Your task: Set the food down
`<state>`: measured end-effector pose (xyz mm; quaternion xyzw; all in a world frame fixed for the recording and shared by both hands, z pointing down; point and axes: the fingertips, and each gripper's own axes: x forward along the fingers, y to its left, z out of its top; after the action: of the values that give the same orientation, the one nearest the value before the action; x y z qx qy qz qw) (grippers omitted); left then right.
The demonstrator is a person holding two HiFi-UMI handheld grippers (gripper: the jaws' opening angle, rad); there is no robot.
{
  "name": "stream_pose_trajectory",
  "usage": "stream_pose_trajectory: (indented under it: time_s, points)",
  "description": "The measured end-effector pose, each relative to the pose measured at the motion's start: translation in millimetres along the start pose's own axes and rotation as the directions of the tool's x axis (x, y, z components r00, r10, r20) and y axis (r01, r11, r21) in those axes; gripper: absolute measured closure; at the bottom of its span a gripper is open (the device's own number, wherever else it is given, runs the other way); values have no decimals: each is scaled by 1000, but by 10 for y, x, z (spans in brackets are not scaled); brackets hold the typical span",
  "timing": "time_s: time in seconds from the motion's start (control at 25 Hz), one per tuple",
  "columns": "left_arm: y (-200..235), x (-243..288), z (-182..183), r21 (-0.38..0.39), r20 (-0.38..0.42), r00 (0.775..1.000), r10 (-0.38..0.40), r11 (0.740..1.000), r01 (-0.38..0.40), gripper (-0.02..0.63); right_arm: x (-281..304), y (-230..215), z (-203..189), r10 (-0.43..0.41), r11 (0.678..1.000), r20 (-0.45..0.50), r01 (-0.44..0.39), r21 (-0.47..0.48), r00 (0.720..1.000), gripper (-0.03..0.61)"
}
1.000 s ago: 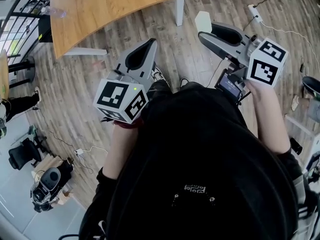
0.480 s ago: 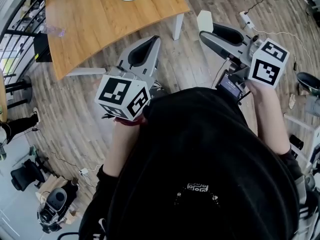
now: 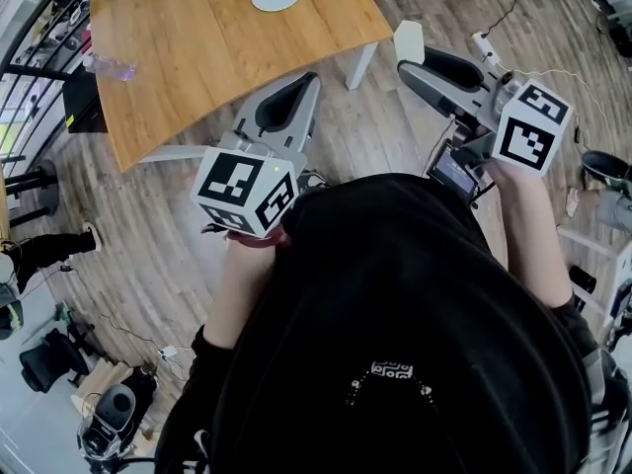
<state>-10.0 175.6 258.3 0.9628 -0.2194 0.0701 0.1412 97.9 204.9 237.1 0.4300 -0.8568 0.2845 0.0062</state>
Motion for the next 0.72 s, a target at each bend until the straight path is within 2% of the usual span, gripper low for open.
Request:
stream_pose_trajectory:
  time_s: [0.2,0.44,0.72]
  points:
    - [313,-190,11,-13,6,1000,20,1000,-20,615,283,114,38,7,1000,-8,-7,-6,1000,408]
    - [481,-267,-44,-12,-5,1000,-12,1000,12,614,653,203,63,19,1000,-22,-20,-8,1000,408]
    - [704,-243,-71,-45,-16,1000,-3,999,3,615,908,156,177,35,999,-34,-36,-5,999,408]
